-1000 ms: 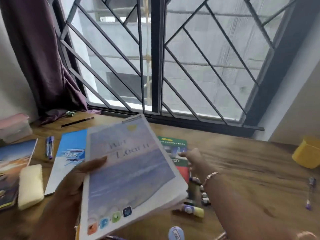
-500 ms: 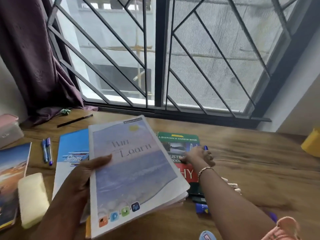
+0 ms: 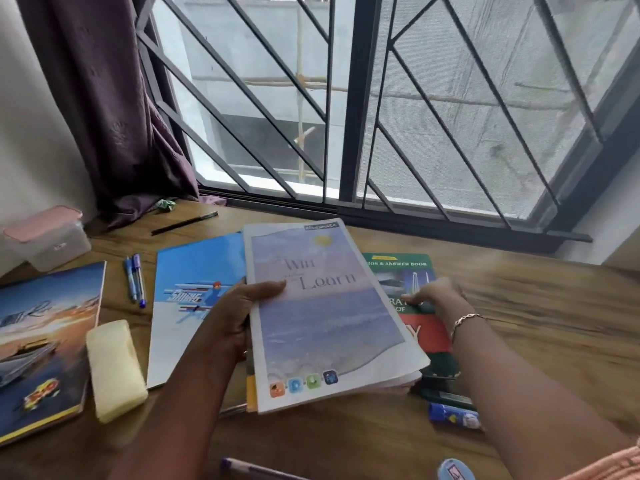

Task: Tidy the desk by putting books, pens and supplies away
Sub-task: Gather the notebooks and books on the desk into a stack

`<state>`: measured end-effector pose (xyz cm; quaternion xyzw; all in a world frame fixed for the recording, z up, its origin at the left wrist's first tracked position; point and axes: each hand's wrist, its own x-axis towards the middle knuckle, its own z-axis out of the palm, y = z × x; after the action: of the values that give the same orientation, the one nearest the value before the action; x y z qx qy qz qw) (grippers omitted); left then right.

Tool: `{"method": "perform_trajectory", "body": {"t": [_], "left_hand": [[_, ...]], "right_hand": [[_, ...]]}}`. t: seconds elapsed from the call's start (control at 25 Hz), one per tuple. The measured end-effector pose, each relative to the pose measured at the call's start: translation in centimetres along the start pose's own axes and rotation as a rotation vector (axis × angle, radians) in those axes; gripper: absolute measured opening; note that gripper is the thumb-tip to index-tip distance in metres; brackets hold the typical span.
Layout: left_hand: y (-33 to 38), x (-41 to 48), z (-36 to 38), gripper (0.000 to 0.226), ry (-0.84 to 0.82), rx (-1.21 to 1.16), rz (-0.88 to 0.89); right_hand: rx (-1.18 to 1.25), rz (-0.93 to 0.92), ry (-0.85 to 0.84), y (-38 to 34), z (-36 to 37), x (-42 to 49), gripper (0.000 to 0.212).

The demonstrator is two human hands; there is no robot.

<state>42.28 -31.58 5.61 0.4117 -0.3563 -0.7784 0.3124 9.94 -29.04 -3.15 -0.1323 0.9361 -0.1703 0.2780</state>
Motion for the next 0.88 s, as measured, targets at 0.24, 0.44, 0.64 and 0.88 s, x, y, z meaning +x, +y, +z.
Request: {"method": "perform_trajectory", "body": {"t": [0.24, 0.44, 0.64, 0.88], "left_hand": [[0.6, 0.8, 0.9, 0.017, -0.003, -0.009, 0.026], [1.1, 0.8, 0.8, 0.018, 0.003, -0.008, 0.061], [2.6, -0.2, -0.6, 0.032, 0.017, 0.008, 0.142], [3.3, -0.2, -1.1, 0.038, 0.093, 0.017, 0.288]], "right_hand": [[0.382, -0.141, -0.158, -0.2, -1.5, -2.6, 0.054], [0.483, -0.19, -0.206, -2.0, -3.6, -7.4, 0.015], [0.643, -0.413, -0.184, -3.8, -8.8, -12.4, 0.031], [0.496, -0.876, 0.252, -4.0, -18.6, -17.9, 0.024]]}}
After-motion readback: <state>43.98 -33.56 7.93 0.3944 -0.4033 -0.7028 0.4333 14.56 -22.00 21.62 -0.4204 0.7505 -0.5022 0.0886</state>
